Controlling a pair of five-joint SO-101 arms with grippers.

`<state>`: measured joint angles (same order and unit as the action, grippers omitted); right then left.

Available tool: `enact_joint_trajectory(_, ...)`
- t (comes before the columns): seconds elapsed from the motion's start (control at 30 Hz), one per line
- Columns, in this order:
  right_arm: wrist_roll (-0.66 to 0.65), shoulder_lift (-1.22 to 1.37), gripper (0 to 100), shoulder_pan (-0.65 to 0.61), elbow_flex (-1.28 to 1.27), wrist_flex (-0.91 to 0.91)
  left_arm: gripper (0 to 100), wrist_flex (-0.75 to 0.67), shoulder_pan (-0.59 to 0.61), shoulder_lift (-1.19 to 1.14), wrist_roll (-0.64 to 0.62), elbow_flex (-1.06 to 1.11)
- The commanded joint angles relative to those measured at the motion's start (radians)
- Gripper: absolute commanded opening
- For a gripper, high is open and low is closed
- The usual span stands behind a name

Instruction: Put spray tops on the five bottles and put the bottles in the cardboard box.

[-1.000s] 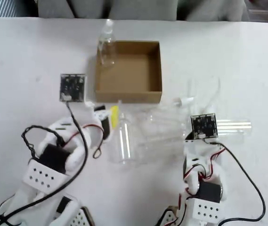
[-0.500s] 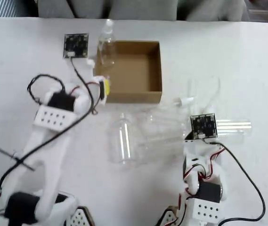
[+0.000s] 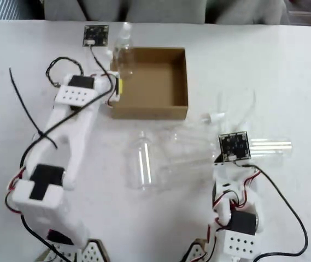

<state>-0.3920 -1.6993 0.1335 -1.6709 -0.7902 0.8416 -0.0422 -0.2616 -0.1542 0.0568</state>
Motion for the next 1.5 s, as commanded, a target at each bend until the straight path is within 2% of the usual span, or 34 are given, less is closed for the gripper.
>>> enact_joint_trajectory(0.0, -0.015, -0.010, 2.0, -0.008, -0.025, -0.004, 14, 0.009, 0.016, -0.044, 0.034, -0.104)
enact_joint_trajectory(0.43, -0.017, -0.010, 2.0, -0.008, -0.025, -0.004, 14, 0.014, 0.004, -0.160, 0.035, -0.130)
enact_joint_trajectory(0.77, -0.017, -0.010, 2.0, -0.008, -0.025, -0.004, 13, 0.143, -0.050, -0.160, 0.037, -0.130)
enact_joint_trajectory(0.9, -0.017, -0.008, 2.0, -0.008, -0.025, -0.004, 5, 0.166, -0.062, -0.160, 0.038, -0.130)
enact_joint_trajectory(0.97, -0.017, -0.008, 2.0, -0.008, -0.025, -0.004, 2, 0.166, -0.065, -0.160, 0.081, -0.130)
enact_joint_trajectory(1.23, -0.017, -0.008, 2.1, -0.008, -0.025, -0.004, 2, 0.201, -0.059, -0.160, 0.226, -0.130)
enact_joint_trajectory(1.47, -0.017, -0.008, 2.1, -0.008, -0.025, -0.004, 2, 0.238, -0.064, -0.156, 0.235, -0.130)
